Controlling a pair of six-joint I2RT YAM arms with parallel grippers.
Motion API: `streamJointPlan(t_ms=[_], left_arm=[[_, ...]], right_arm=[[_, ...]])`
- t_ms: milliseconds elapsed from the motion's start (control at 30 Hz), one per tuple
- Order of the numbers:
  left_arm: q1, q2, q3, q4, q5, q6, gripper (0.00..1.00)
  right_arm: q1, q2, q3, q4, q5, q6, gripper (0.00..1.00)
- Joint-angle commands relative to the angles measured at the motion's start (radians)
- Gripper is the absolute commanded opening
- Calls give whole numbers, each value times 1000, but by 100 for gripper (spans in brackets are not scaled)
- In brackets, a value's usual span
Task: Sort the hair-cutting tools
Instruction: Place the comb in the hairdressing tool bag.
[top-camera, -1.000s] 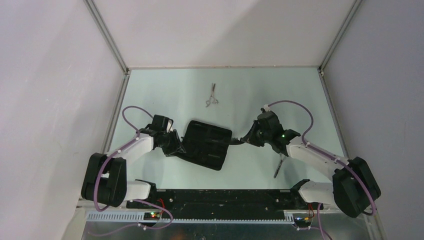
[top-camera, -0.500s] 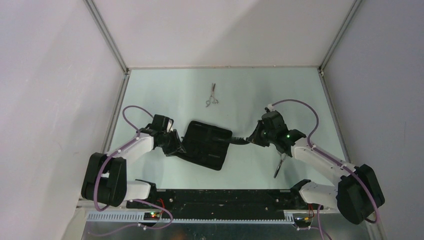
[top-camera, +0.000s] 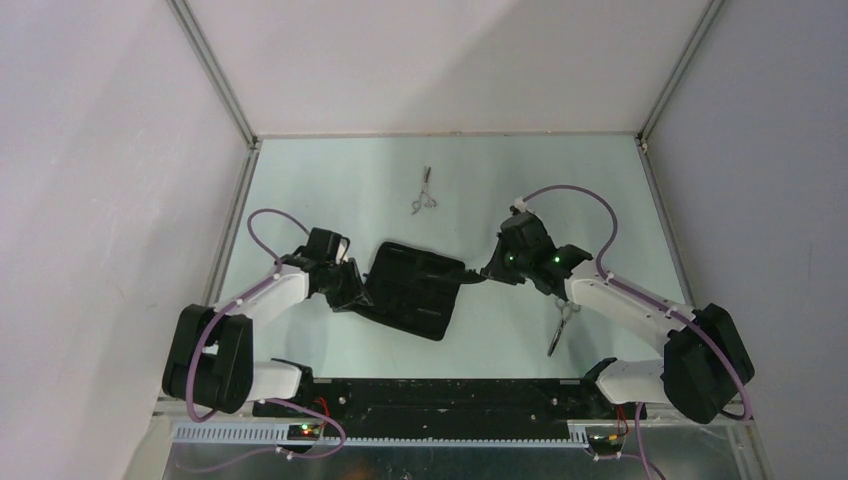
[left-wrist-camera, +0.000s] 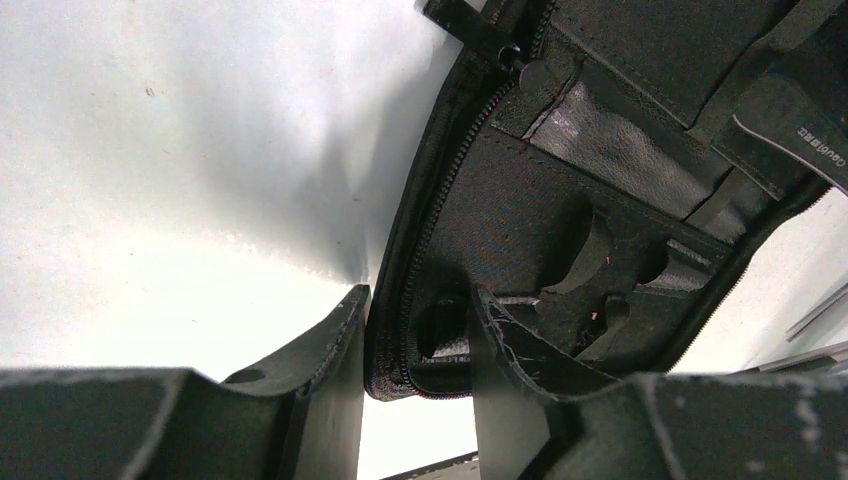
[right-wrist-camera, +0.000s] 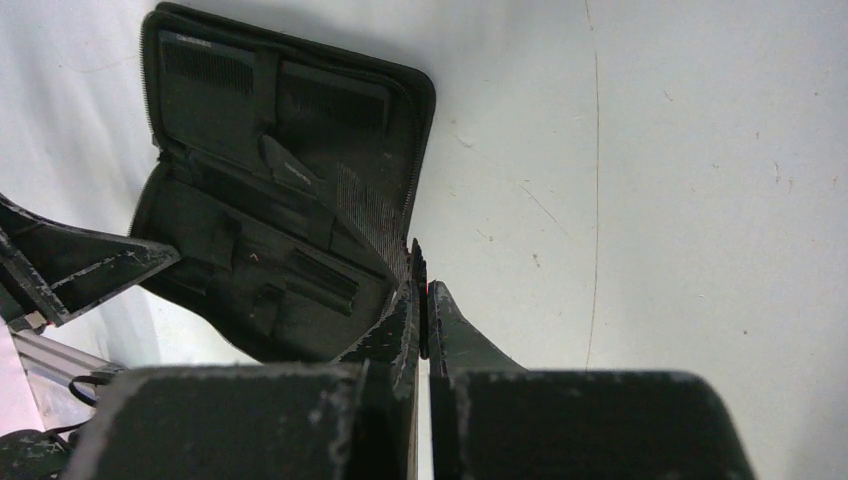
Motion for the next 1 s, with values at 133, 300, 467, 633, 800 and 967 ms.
streamJointPlan(t_ms=[133,300,467,633,800,967], left_arm=[[-50,24,20,-37,28,15,11],[-74,37,23,-36,30,23,6],[-100,53,24,-33,31,19,5],[-116,62,25,-24,30,10,4],[-120,50,16,-16,22,-15,6],[-120,43,5,-2,21,-34,9]], right_arm=[[39,96,25,58,-20,-4,0],[53,168,24,170,-73,7,0],[59,235,25,281,-119,26,0],[65,314,47,361,-135,17,0],[83,359,70,388,-144,26,0],[96,364,70,334,-102,20,1]])
